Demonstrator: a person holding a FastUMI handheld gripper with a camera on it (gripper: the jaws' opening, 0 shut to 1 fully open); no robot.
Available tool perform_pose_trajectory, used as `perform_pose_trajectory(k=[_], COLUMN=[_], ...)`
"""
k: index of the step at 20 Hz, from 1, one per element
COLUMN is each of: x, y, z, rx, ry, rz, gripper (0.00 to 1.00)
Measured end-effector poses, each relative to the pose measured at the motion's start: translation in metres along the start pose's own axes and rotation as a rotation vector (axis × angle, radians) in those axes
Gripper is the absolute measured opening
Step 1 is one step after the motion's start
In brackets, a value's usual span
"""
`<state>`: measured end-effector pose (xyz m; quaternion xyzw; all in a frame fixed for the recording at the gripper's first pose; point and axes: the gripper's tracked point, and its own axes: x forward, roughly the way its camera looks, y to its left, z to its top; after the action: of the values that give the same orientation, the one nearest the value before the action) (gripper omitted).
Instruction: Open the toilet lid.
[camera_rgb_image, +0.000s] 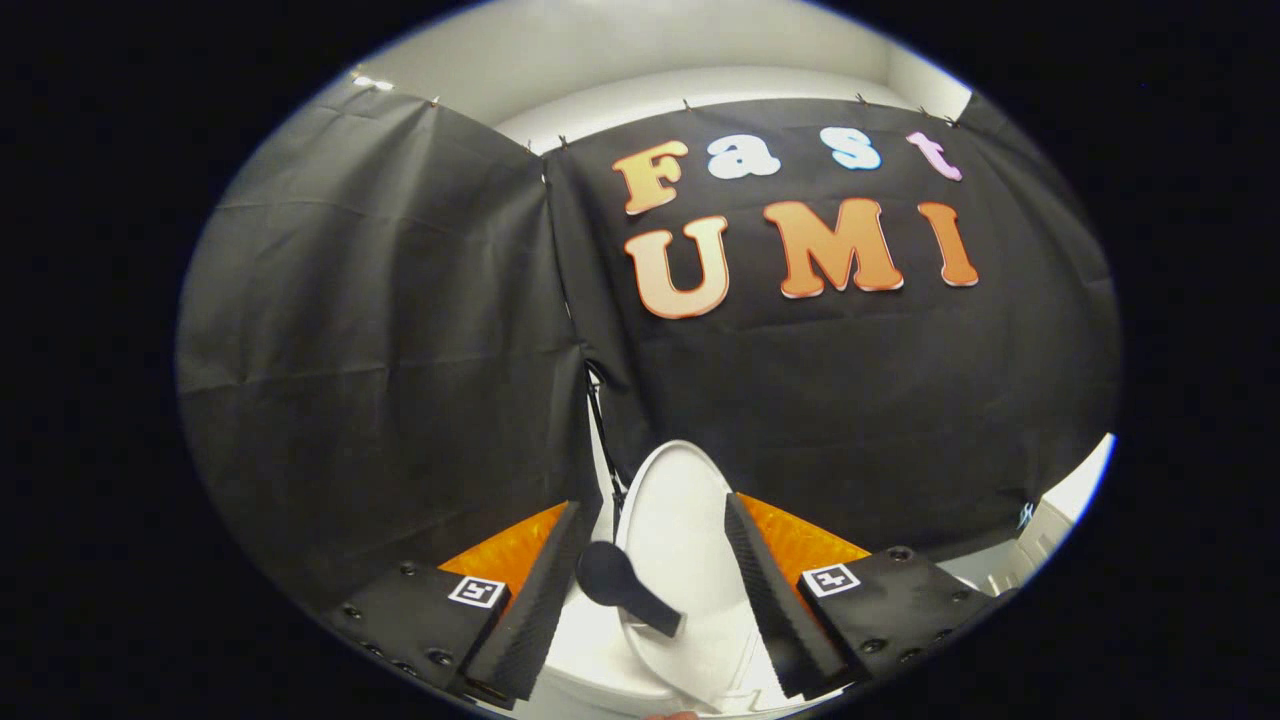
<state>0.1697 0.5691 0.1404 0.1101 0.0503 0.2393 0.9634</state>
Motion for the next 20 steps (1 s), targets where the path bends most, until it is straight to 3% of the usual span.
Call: perform_pose_trajectory(k=[5, 14, 20], x=[-0.029, -0.110, -0.179], y=[-0.061, -0.225, -0.344], z=[0.037, 0.074, 0.081], rx=[-0.042, -0.098, -0.106], ry=[0.000, -0.038, -0.067], rz=[0.036, -0.069, -0.187], gripper=[0.93, 0.92, 0.92])
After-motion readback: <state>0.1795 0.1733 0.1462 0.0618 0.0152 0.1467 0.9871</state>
